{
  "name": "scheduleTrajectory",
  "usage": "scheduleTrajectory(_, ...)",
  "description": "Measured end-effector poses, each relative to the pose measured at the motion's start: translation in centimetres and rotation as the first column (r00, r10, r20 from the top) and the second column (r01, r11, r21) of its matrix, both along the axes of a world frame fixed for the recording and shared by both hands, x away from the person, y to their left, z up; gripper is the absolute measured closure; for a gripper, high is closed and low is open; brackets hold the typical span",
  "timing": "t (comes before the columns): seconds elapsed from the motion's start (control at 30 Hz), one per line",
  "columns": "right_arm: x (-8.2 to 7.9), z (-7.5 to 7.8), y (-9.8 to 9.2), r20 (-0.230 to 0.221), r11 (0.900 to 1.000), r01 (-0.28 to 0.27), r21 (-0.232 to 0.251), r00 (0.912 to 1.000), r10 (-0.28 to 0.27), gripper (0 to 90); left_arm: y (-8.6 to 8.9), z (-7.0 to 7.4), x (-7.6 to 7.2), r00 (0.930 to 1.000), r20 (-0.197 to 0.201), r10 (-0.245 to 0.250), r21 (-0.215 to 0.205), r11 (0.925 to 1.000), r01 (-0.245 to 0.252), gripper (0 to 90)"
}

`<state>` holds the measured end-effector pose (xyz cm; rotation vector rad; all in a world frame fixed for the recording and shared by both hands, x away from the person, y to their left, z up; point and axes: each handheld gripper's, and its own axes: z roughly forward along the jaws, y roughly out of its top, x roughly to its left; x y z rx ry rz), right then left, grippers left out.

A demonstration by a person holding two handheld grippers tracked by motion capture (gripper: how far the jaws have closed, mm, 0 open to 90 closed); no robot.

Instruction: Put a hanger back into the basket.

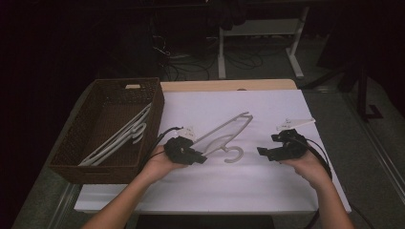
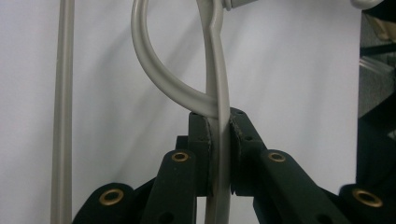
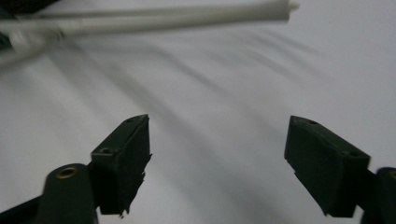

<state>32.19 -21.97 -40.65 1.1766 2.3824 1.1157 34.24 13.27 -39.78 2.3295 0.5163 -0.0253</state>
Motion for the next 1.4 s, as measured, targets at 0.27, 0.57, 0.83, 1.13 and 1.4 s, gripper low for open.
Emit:
scheduleTrajectory(0.27,-2.1,-1.0,0.1,0.038,1.000,-0.008,0.027,0.9993,0.007,12.7,-0.4,4.6,0.6,0.9991,0.003,0.042,-0.010,0.9991,-0.042,81.9)
scheduleTrajectory(0.57,-2.5,-1.8,0.7,0.051,0.998,-0.046,0.048,0.9978,0.044,6.6,2.4,10.2,1.6,0.9973,0.035,0.065,-0.034,0.9974,-0.064,82.0)
scheduleTrajectory(0.83,-2.5,-1.9,0.9,0.053,0.998,-0.048,0.039,0.9975,0.046,6.6,8.4,13.9,1.8,0.9891,0.098,0.110,-0.046,0.9933,-0.106,81.9)
scheduleTrajectory(1.13,-2.4,-2.1,0.7,0.066,0.999,-0.039,0.029,0.9972,0.037,6.6,16.3,15.0,1.6,0.9626,0.150,0.226,-0.044,0.9741,-0.222,81.9)
scheduleTrajectory(1.4,-2.4,-2.0,0.6,0.077,1.000,-0.021,0.022,0.9969,0.019,6.6,22.2,12.7,1.3,0.9529,0.113,0.281,-0.048,0.9595,-0.278,81.9)
